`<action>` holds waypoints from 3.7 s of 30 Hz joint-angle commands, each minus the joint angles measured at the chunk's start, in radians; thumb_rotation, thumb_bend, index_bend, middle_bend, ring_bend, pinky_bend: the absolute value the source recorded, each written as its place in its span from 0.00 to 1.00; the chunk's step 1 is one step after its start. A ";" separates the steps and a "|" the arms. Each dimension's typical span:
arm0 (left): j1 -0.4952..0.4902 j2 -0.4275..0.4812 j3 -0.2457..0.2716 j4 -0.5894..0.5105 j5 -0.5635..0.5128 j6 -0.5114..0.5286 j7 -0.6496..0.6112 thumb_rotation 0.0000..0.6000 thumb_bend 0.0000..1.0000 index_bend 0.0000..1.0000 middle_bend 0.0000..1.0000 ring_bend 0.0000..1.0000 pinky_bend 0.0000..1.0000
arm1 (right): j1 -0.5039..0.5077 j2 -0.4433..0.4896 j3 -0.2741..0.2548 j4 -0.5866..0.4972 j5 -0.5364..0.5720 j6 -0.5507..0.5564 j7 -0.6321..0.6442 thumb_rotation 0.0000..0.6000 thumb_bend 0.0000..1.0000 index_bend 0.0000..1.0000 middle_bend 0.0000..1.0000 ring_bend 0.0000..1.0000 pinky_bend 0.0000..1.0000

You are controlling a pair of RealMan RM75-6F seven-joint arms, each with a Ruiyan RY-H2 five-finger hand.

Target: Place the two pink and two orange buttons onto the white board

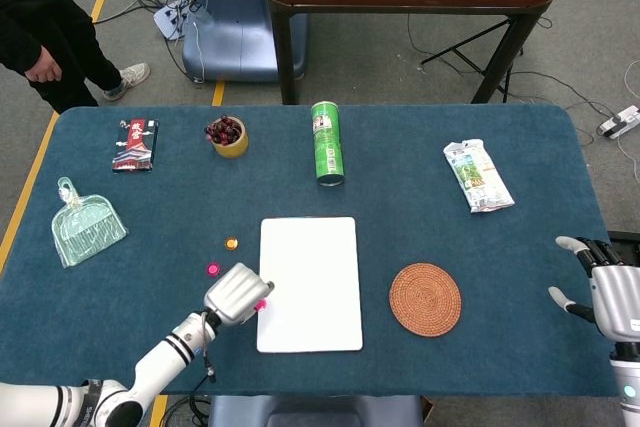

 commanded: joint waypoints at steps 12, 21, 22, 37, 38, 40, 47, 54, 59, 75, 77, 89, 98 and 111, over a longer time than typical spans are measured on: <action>-0.086 -0.091 -0.001 0.029 -0.136 0.005 0.119 1.00 0.29 0.35 1.00 1.00 1.00 | -0.009 0.019 0.006 0.002 -0.002 0.017 0.047 1.00 0.06 0.28 0.33 0.29 0.54; -0.069 -0.029 0.020 0.029 -0.117 0.081 0.097 1.00 0.25 0.37 1.00 1.00 1.00 | -0.011 0.022 0.006 0.005 -0.004 0.020 0.059 1.00 0.06 0.29 0.33 0.29 0.54; -0.062 -0.019 0.022 0.035 -0.103 0.090 0.079 1.00 0.25 0.38 1.00 1.00 1.00 | -0.010 0.021 0.006 0.005 -0.003 0.018 0.057 1.00 0.06 0.29 0.33 0.29 0.54; -0.025 0.014 0.053 0.175 -0.061 0.084 -0.027 1.00 0.25 0.47 1.00 1.00 1.00 | -0.003 0.012 0.004 0.002 0.003 0.000 0.030 1.00 0.06 0.28 0.33 0.29 0.54; -0.024 0.012 0.054 0.186 -0.063 0.079 -0.033 1.00 0.25 0.47 1.00 1.00 1.00 | -0.003 0.011 0.004 0.002 0.004 0.000 0.029 1.00 0.06 0.29 0.33 0.29 0.54; -0.023 0.009 0.055 0.202 -0.064 0.072 -0.041 1.00 0.25 0.48 1.00 1.00 1.00 | -0.002 0.011 0.005 0.002 0.005 0.000 0.030 1.00 0.06 0.29 0.33 0.29 0.54; -0.016 -0.007 0.058 0.247 -0.068 0.053 -0.061 1.00 0.25 0.50 1.00 1.00 1.00 | -0.002 0.012 0.005 0.002 0.005 -0.001 0.029 1.00 0.06 0.28 0.33 0.29 0.54; -0.011 -0.023 0.050 0.293 -0.086 0.037 -0.080 1.00 0.25 0.51 1.00 1.00 1.00 | -0.003 0.012 0.004 0.002 0.006 0.000 0.028 1.00 0.06 0.29 0.33 0.29 0.54; -0.008 -0.025 0.038 0.311 -0.098 0.032 -0.098 1.00 0.25 0.52 1.00 1.00 1.00 | -0.002 0.011 0.005 0.002 0.007 -0.002 0.027 1.00 0.06 0.28 0.33 0.29 0.54; -0.006 -0.029 0.032 0.313 -0.111 0.019 -0.103 1.00 0.25 0.55 1.00 1.00 1.00 | 0.000 0.009 0.004 0.000 0.008 -0.007 0.020 1.00 0.06 0.29 0.33 0.29 0.54; -0.007 -0.031 0.032 0.314 -0.117 0.016 -0.101 1.00 0.25 0.55 1.00 1.00 1.00 | -0.001 0.010 0.004 0.000 0.008 -0.005 0.021 1.00 0.06 0.29 0.33 0.29 0.54; -0.007 -0.041 0.030 0.335 -0.126 0.012 -0.101 1.00 0.25 0.56 1.00 1.00 1.00 | -0.002 0.013 0.005 0.002 0.008 -0.003 0.028 1.00 0.06 0.29 0.33 0.29 0.54; -0.004 -0.044 0.031 0.350 -0.126 0.007 -0.112 1.00 0.25 0.58 1.00 1.00 1.00 | -0.001 0.011 0.005 0.001 0.009 -0.005 0.025 1.00 0.06 0.28 0.33 0.29 0.54; -0.004 -0.047 0.030 0.356 -0.135 0.002 -0.107 1.00 0.27 0.57 1.00 1.00 1.00 | -0.002 0.012 0.005 0.001 0.009 -0.004 0.026 1.00 0.06 0.29 0.33 0.29 0.54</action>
